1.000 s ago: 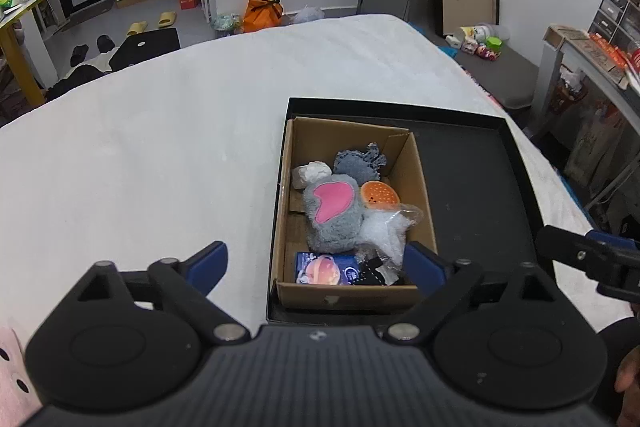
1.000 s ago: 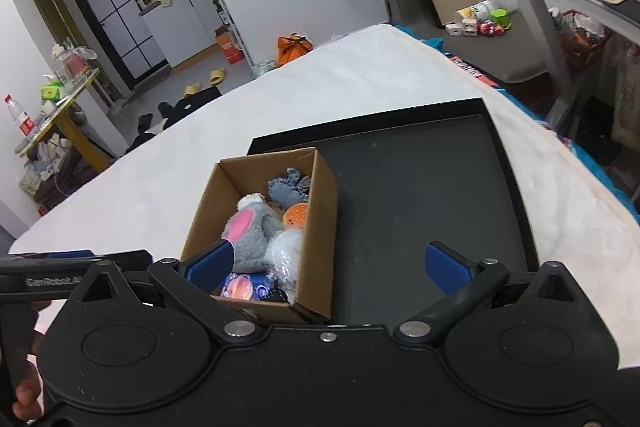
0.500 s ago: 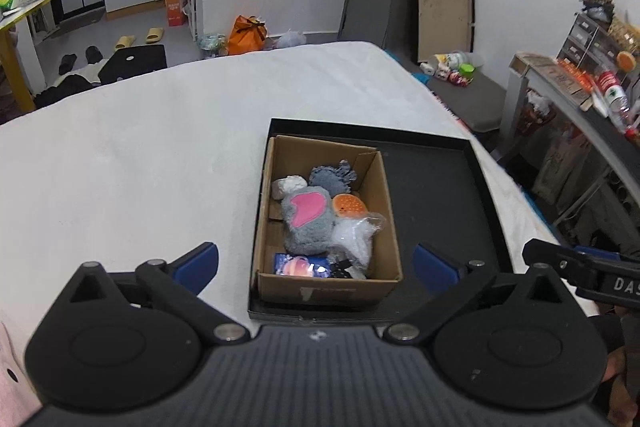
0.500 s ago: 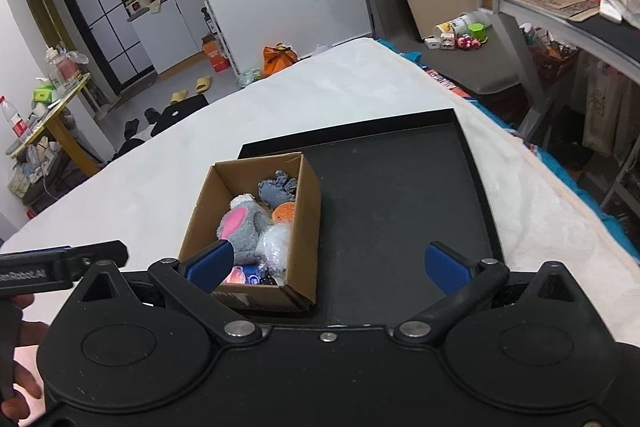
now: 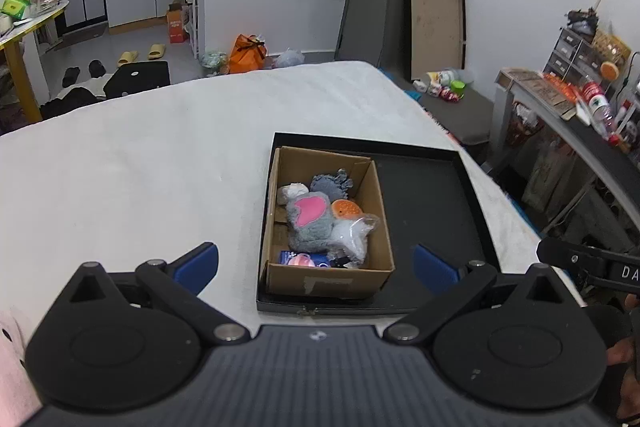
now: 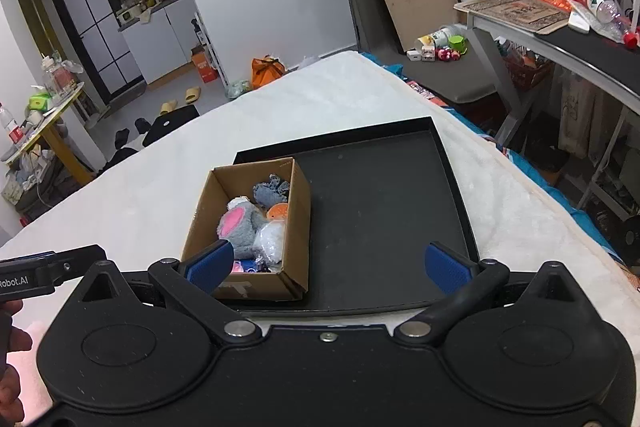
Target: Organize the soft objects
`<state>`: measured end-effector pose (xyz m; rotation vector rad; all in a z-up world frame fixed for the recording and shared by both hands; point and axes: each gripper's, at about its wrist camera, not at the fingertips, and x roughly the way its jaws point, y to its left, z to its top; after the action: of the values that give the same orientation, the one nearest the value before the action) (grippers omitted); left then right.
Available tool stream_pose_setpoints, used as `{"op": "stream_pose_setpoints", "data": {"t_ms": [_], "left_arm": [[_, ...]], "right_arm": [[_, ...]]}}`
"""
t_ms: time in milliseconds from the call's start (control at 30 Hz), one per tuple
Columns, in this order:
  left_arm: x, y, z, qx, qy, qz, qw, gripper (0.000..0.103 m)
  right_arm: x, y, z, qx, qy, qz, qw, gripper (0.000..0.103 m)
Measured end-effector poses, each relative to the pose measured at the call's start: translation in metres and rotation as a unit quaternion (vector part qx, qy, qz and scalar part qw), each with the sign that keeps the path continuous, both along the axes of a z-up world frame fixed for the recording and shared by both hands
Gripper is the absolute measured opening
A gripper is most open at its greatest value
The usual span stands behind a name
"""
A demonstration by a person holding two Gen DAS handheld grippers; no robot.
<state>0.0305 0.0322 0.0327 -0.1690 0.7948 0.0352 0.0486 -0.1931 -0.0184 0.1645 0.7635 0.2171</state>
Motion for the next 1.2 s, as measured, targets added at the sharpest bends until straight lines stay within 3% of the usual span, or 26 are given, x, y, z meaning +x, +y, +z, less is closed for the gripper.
{"op": "stream_pose_setpoints", "data": {"t_ms": [533,1067,1200], "left_arm": [[-0.040,0.005,0.035,0.029,-0.033,0.010,0.9990,0.103],[-0.069,0.003,0.045,0.045,-0.040,0.010,0.9981,0.103],[-0.071,0.002,0.044,0.042,-0.040,0.005,0.9983,0.103]], "right_arm": [[-0.039,0.000,0.033,-0.005,-0.025,-0.002,1.000,0.103],[-0.066,0.019,0.044,-0.038,-0.046,0.027,0.998,0.103],[-0.069,0.017,0.043,-0.025,-0.043,0.031,0.998,0.103]]}}
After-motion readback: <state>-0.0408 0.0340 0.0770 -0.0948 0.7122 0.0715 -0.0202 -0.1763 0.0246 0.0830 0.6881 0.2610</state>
